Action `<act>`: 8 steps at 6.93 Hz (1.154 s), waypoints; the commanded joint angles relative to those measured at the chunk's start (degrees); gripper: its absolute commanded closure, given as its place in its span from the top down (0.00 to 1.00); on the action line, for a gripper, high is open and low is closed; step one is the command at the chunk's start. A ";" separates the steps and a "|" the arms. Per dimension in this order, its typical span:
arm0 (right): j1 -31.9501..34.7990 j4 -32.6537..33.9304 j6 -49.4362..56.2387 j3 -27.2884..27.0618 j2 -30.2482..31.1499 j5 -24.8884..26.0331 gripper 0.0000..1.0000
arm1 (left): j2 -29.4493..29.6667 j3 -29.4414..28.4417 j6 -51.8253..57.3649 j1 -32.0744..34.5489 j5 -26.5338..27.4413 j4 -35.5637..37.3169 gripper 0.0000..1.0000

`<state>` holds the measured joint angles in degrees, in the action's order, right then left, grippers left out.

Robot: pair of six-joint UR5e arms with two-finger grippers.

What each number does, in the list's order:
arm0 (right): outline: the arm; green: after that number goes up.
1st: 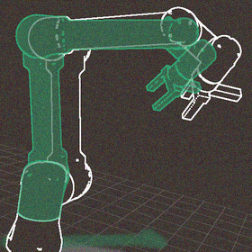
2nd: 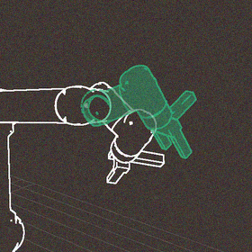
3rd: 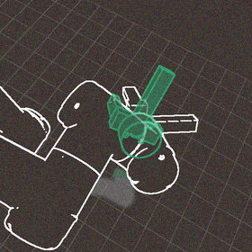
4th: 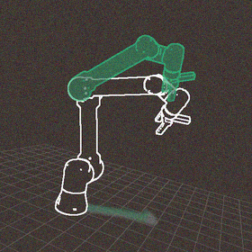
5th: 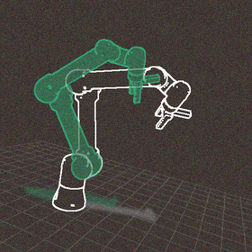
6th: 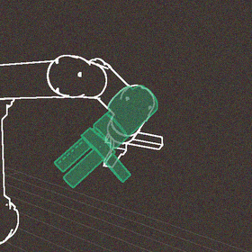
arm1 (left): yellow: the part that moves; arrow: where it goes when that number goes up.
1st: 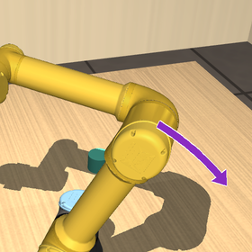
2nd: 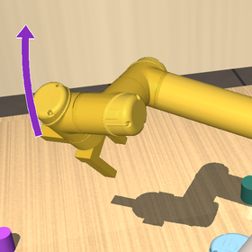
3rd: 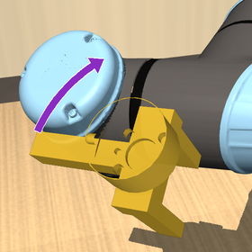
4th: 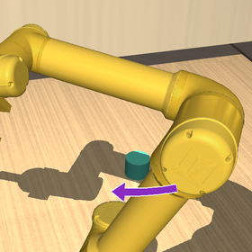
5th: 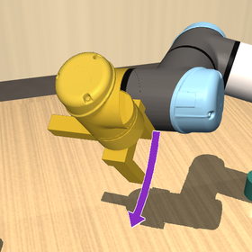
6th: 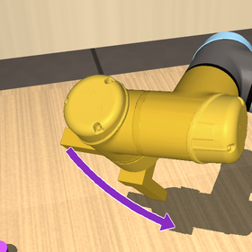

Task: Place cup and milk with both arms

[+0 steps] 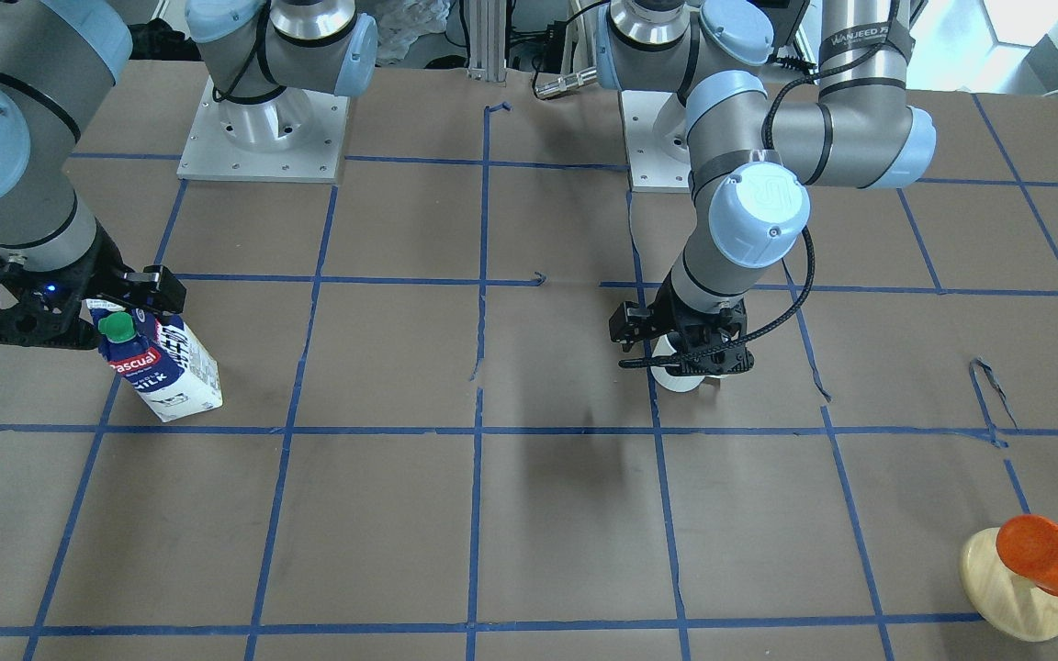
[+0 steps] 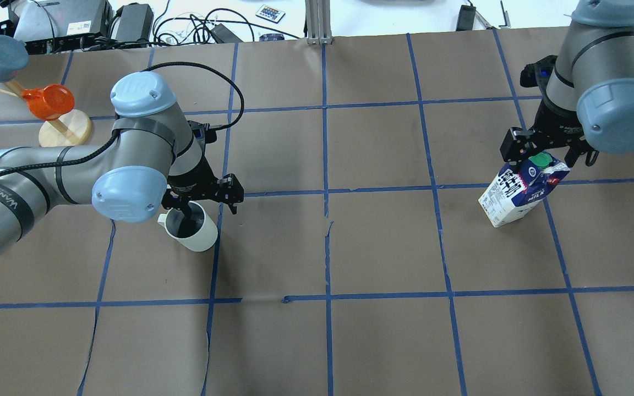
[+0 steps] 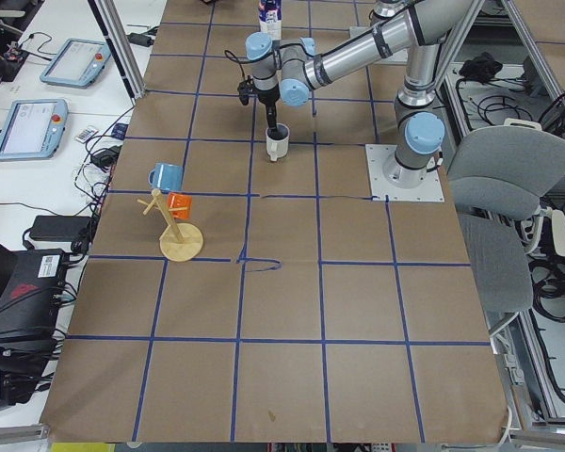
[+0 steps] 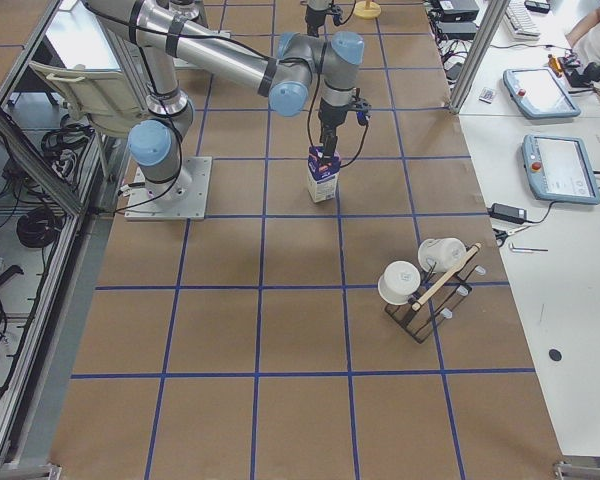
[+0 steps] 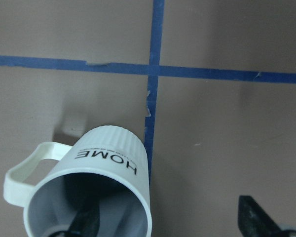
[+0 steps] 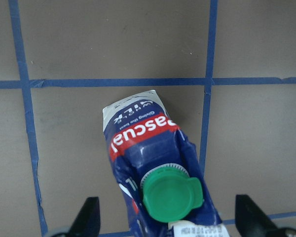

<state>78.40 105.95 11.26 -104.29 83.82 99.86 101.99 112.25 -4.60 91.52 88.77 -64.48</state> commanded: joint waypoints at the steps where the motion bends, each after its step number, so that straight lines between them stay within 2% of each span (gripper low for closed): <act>1: -0.01 1.27 -0.01 -0.65 -0.15 -0.01 0.80 | 0.49 0.52 0.20 0.07 3.40 0.15 0.54; 2: -0.01 1.36 -0.01 -0.65 -0.15 -0.01 0.80 | 0.31 0.43 0.20 0.15 5.26 -0.29 0.09; 3: -0.01 1.28 -0.01 -0.56 -0.06 -0.01 0.81 | 0.40 0.26 0.20 0.15 5.28 -0.38 0.00; 5: -0.09 0.93 0.08 -0.56 0.38 -0.01 0.82 | 0.66 0.25 -0.15 0.24 5.10 -0.21 0.00; 7: -0.01 0.66 8.89 -0.56 0.38 0.07 0.84 | 0.40 -0.62 -0.94 0.50 5.02 0.32 0.00; 8: -0.01 0.66 11.13 -0.65 0.38 0.16 0.86 | 0.84 -2.89 -3.47 1.81 4.49 -0.11 0.00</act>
<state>78.36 106.65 18.40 -104.87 84.21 99.92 102.57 111.34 -5.99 92.25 93.72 -64.38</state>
